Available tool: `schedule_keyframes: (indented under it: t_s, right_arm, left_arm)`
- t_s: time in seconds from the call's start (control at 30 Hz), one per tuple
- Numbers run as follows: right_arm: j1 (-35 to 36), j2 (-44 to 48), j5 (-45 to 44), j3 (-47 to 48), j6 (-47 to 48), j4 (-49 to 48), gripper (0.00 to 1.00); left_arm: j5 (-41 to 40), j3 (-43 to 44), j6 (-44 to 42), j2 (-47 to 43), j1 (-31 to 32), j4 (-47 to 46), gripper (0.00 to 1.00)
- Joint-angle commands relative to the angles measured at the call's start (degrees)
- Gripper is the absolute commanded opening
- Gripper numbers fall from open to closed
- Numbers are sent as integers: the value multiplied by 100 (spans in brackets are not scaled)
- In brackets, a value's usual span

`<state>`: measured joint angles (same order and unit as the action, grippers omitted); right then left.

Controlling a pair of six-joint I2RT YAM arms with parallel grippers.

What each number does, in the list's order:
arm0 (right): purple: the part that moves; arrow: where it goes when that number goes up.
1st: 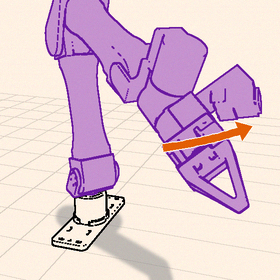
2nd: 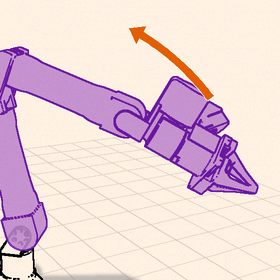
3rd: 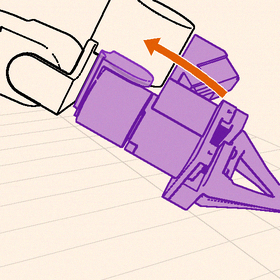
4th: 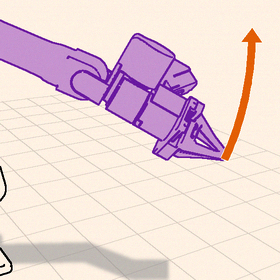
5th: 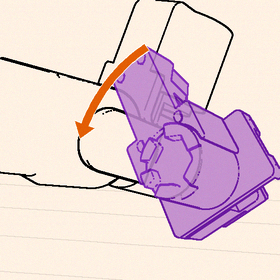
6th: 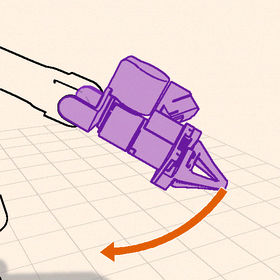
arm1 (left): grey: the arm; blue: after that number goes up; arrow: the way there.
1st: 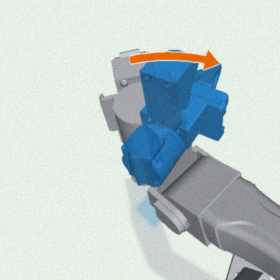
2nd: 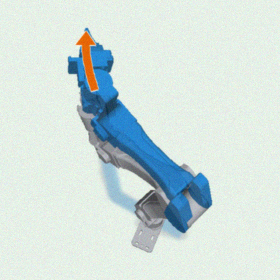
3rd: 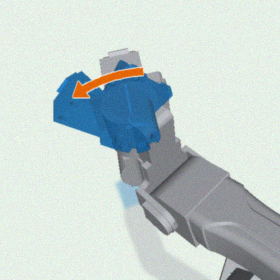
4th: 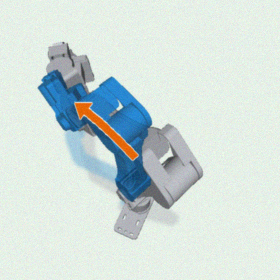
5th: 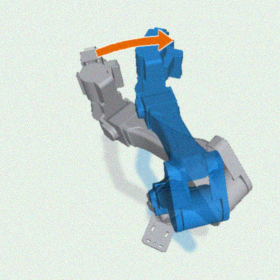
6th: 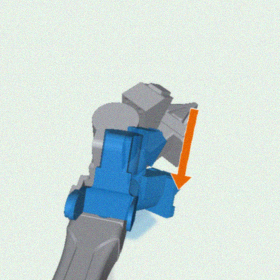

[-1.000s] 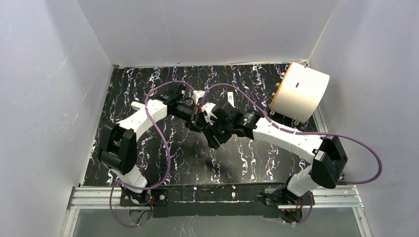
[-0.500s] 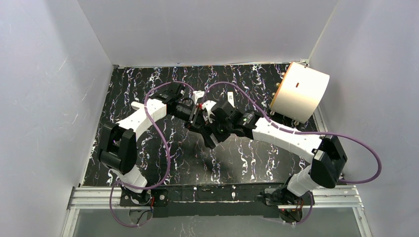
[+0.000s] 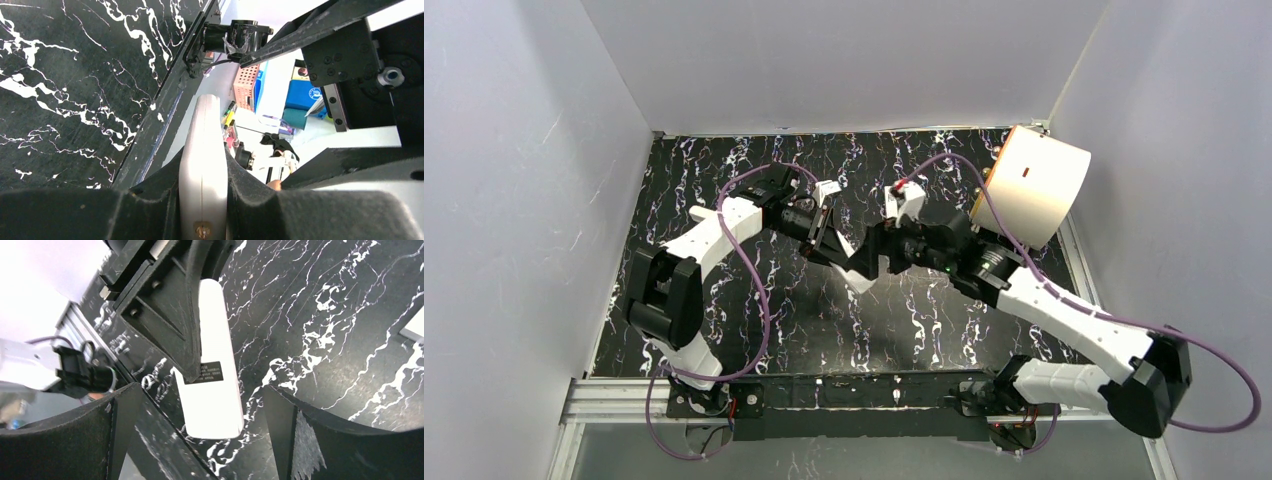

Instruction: Load the batteries into the remote control

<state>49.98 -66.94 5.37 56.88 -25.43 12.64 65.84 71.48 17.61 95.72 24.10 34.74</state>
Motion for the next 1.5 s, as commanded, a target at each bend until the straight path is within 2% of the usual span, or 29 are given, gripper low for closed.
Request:
schedule_keyframes:
  t_s: [0.0,0.1,0.23,0.37,0.5,0.57,0.63,0.83,0.93,1.1,1.27,1.47]
  right_arm:
    - [-235,650,-187,-529,-1299,-1099,99]
    - [-334,1044,-885,-801,-2144,-1168,99]
    - [-382,1581,-1437,-1320,-3152,-1487,99]
    - [-387,1927,-1446,-1850,-3860,-2130,99]
    - [-388,1928,-1352,-1926,-4071,-2227,99]
    - [-389,1880,-1275,-1897,-4118,-2285,99]
    - [-392,1812,-1206,-1882,-4190,-2404,93]
    - [-408,1739,-1261,-1993,-4400,-2817,65]
    - [-454,1771,-1277,-2069,-4542,-2844,54]
    - [-522,1897,-1249,-2247,-4598,-3011,49]
    - [-563,1913,-1078,-2372,-4525,-3361,38]
    - [-585,1714,-748,-2262,-4312,-3614,36]
  left_arm:
    - [320,264,408,-85,-29,-237,0]
    - [405,249,962,-274,-35,-682,0]
    - [623,119,2278,-523,-32,-1889,0]
    - [756,158,3104,-564,-37,-2707,0]
    - [912,81,4087,-598,-35,-3808,0]
    - [921,210,4135,-588,-31,-3798,0]
    - [957,317,4172,-588,-29,-3797,0]
    - [1096,457,4240,-615,-33,-3808,0]
    - [1110,469,4244,-625,-37,-3818,0]
    - [1112,551,4250,-614,-37,-3833,0]
    - [1109,702,4265,-648,-42,-3835,0]
    - [988,804,4367,-622,-42,-3844,0]
